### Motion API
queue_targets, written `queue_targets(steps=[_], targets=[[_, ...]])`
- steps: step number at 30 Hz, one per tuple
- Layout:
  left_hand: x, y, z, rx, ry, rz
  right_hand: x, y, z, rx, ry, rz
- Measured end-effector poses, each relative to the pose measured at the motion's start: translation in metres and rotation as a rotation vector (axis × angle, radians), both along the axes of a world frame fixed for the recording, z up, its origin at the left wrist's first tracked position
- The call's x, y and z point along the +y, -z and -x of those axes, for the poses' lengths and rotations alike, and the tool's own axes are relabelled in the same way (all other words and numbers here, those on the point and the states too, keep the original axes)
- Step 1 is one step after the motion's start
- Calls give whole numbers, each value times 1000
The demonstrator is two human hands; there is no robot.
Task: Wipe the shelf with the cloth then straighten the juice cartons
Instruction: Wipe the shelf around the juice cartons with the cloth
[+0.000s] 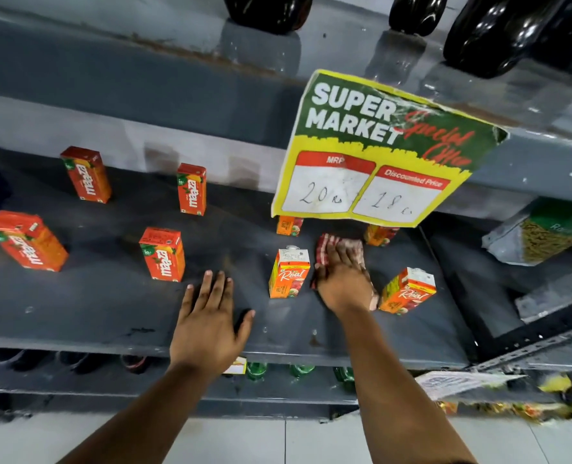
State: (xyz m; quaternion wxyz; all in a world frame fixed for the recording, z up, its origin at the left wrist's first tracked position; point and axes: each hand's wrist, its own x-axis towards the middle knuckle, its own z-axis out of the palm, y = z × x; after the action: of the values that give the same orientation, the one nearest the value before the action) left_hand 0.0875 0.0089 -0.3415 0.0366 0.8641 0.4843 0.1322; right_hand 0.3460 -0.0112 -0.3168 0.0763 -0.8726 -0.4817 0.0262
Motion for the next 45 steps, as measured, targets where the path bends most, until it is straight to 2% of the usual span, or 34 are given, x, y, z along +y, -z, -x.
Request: queue_targets(steps=[13, 19, 23, 27, 29, 31, 33, 37, 43, 45], targets=[[-1, 1, -1, -13, -5, 9, -71, -11, 45, -21, -1, -99], [-2, -1, 0, -41, -10, 13, -111, -16, 65, -5, -24, -47], [-3, -2, 2, -43, -7, 26, -145, -18, 80, -80, -63, 25], [-3, -5, 3, -59, 11, 57, -188, -8, 99, -81, -45, 8], [-3, -6, 4, -63, 27, 85, -214, 1, 108, 37, -26, 60], [-5, -6, 10, -77, 51, 95, -232, 8, 113, 189, -17, 205], [-7, -8, 22, -69, 71, 74, -245, 21, 115, 191, -63, 215], [-6, -13, 62, -17, 82, 57, -233, 19, 144, 247, -70, 131], [22, -17, 127, 39, 86, 32, -137, -50, 208, 16, -186, -143], [39, -19, 143, 17, 70, 44, -100, -74, 218, 13, -224, -165]])
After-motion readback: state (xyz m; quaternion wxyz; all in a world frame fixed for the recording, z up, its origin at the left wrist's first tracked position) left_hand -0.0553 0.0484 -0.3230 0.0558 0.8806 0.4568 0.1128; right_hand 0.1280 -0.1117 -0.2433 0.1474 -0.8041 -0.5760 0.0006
